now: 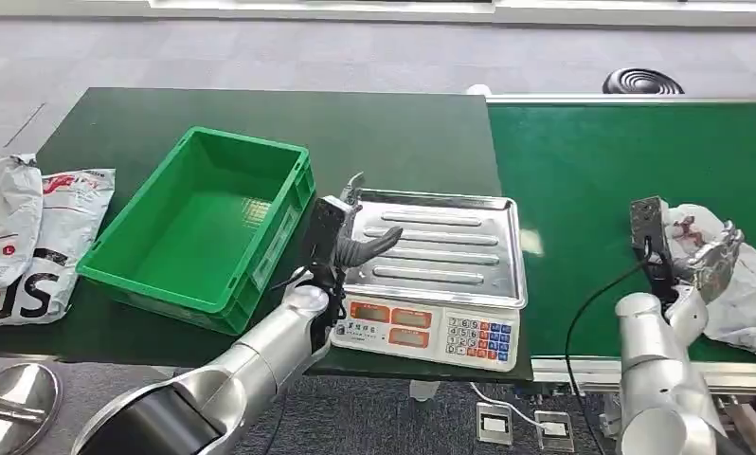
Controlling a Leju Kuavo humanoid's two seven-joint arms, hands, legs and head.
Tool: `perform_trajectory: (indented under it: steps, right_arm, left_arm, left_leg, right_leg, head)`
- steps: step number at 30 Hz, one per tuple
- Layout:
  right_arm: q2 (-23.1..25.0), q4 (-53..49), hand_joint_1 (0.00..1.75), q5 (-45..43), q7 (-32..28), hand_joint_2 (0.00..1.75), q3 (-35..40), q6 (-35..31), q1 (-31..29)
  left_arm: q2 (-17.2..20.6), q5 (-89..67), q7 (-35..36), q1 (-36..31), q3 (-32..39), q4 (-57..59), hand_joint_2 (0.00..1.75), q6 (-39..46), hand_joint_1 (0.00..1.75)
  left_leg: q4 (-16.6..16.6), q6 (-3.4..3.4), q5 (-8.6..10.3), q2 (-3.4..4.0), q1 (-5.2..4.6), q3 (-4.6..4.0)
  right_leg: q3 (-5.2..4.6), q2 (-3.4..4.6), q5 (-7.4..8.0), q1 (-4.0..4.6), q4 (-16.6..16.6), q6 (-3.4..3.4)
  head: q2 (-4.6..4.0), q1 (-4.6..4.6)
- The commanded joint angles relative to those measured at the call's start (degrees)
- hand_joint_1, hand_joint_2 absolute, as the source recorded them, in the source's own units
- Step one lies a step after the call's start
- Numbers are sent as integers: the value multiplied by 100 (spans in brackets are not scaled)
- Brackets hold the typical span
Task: Moved the parcel from conveyor to table for the left to box.
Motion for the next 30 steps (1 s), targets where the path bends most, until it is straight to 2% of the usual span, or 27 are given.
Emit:
perform_trajectory:
  steps: [1,7,12,13,16,21,25,26,28,30]
  right_arm:
    - [-36,417,0,10,33,175,-538,30,-318]
    - [-36,417,0,10,33,175,-538,30,-318]
    - [-124,386,0,511,711,175,-389,30,-165]
    - [-212,423,0,511,918,175,-184,30,-113]
    - [-411,570,0,511,1458,175,377,30,-72]
    - [-618,1116,0,413,1993,175,375,30,-34]
    - [-522,1254,0,240,1631,175,187,30,195]
    - [-450,1202,0,266,1589,175,160,30,258]
    - [-354,1046,0,371,1582,175,205,30,370]
    - [-281,1016,0,472,1613,175,301,30,390]
  left_arm:
    - [117,-3,28,-159,-109,285,175,3,0]
    - [117,-3,28,-159,-109,285,175,3,0]
    - [134,-230,28,-35,41,243,175,25,0]
    - [122,-251,28,-12,82,262,175,-4,0]
    - [90,-365,28,34,120,269,175,7,0]
    - [105,-516,28,89,240,217,175,32,0]
    - [163,-652,28,184,396,192,175,2,0]
    - [168,-690,28,200,425,193,175,9,0]
    - [167,-739,28,230,483,184,175,23,0]
    - [177,-802,28,262,552,163,175,103,0]
  left_leg:
    - [-4,-1,-6,13,-1,17]
    - [-9,0,-12,19,-2,35]
    - [-7,-1,-4,9,0,16]
    - [-13,-2,-10,14,0,38]
    - [-9,-1,-7,7,-1,27]
    - [-10,0,-11,12,-1,34]
    - [-16,-3,-10,5,5,42]
    - [-23,-3,-10,6,5,54]
    - [-7,-2,-7,8,2,20]
    - [-16,-4,-15,22,4,45]
  right_leg:
    - [13,9,-3,0,-4,-3]
    - [31,13,-6,0,-10,-3]
    - [15,6,-2,0,-7,-2]
    - [35,9,-6,2,-14,-4]
    - [25,3,-6,0,-9,-3]
    - [32,7,-7,0,-12,-2]
    - [44,0,-7,7,-21,-4]
    - [55,0,-7,6,-28,-5]
    - [19,5,-4,3,-9,-2]
    - [41,16,-7,6,-18,-6]
  head:
    - [0,0]
    - [0,2]
    - [0,2]
    - [0,0]
    - [0,0]
    - [0,0]
    - [0,0]
    - [0,2]
    - [0,2]
    - [0,0]
